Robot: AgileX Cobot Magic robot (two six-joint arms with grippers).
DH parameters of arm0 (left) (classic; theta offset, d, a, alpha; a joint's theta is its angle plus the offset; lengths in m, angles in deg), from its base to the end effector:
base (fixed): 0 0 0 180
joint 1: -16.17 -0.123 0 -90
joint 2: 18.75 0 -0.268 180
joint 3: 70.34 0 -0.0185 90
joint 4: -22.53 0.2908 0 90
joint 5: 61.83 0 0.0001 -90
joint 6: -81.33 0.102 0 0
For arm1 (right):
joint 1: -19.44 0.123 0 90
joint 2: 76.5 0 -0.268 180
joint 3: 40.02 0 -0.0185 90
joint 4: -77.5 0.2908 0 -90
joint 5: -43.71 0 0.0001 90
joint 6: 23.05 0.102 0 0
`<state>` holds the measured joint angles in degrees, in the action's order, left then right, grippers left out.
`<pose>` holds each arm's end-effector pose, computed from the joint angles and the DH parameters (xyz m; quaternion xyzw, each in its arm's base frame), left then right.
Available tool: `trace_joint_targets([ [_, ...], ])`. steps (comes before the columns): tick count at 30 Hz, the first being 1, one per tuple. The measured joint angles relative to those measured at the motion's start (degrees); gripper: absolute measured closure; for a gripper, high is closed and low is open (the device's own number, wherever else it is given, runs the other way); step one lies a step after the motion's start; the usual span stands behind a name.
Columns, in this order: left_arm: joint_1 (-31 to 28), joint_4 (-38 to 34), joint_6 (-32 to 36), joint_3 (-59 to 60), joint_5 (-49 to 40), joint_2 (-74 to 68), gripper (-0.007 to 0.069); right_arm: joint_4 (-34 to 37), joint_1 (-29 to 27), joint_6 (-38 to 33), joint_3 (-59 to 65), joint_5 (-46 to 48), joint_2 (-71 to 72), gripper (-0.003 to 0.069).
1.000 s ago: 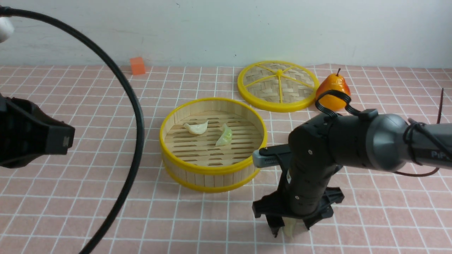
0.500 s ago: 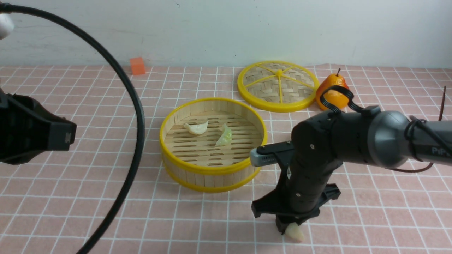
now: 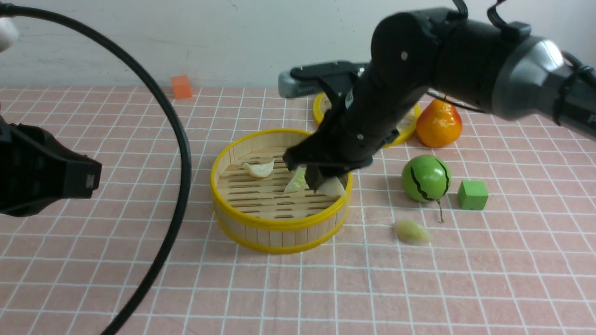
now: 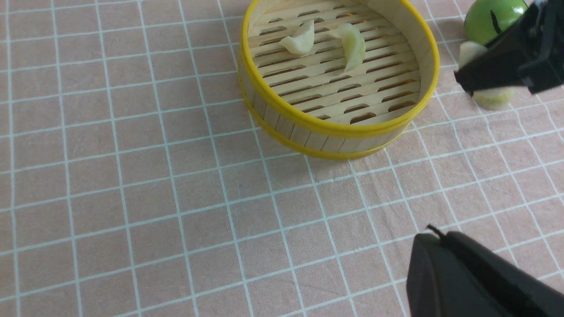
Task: Put the dumplings into the steamer on the table with the pink tablecloth.
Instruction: 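Place the dumpling in the bamboo steamer basket with the right gripper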
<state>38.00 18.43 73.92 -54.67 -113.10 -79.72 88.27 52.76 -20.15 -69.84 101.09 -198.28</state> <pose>0.2104 -0.0904 0.3800 0.1049 0.8918 -0.1445 0.4158 0.3959 0.2795 0.2731 -0.2250 0.9338 0.1670 0.2223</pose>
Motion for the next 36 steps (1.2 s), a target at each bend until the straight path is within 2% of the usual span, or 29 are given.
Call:
trace_joint_targets([
  [10, 0.0, -0.2, 0.0, 0.0, 0.0, 0.0, 0.0638, 0.2, 1.2, -1.4, -16.2, -0.8, -15.8, 0.0456],
  [23, 0.0, -0.1, 0.0, 0.0, 0.4, 0.0, 0.0637, 0.0, 2.6, -5.7, -18.2, -6.0, -23.3, 0.0448],
  [25, 0.0, 0.0, 0.0, 0.0, 0.4, 0.0, 0.0637, -0.4, 2.6, -5.7, -18.3, -6.1, -23.3, 0.0421],
  [29, 0.0, 0.0, 0.0, 0.0, 0.7, 0.0, 0.0637, -1.3, 2.6, -5.9, -18.4, -4.7, -23.2, 0.0244],
  [31, 0.0, 0.2, 0.0, 0.0, 0.7, 0.0, 0.0637, -1.8, 2.6, -5.9, -18.7, -2.1, -23.1, 0.0184],
  [34, 0.0, 0.3, 0.0, 0.0, 0.6, 0.0, 0.0636, -4.2, 2.6, -5.9, -20.5, 4.7, -22.3, 0.0113],
  [36, 0.0, 0.4, 0.0, 0.0, 0.5, 0.0, 0.0634, -6.0, 2.6, -6.0, -22.0, 8.4, -21.2, 0.0097],
])
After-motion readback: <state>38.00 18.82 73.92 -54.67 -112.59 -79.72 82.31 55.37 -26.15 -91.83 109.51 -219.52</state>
